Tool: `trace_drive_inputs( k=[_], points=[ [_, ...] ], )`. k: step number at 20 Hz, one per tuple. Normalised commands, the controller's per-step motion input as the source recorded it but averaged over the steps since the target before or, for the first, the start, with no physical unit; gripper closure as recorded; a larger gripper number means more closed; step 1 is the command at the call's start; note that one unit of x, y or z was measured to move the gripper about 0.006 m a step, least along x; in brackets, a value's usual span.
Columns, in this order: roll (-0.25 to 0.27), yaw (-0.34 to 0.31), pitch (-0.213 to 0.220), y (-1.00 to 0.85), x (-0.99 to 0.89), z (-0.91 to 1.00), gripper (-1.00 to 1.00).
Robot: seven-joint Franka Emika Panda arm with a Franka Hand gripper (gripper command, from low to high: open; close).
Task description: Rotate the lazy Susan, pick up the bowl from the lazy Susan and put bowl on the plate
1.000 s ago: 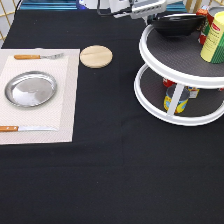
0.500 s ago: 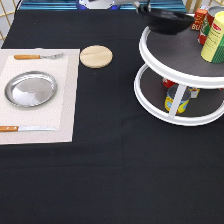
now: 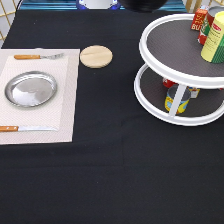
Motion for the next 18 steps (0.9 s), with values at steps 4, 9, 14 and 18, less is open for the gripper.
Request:
trace_drive_inputs(
  k=[4,9,14,18],
  points=[
    [-0.003,-0.106,0.017,-0.80,0.03,-0.19,1.00],
    [-0.017,-0.227,0.048,-0.46,-0.01,-0.17,1.00],
    [-0.021,-0.348,0.035,-0.12,-0.07,-0.17,1.00],
    [-0.029,-0.375,0.042,-0.03,-0.03,-0.14,1.00]
  ],
)
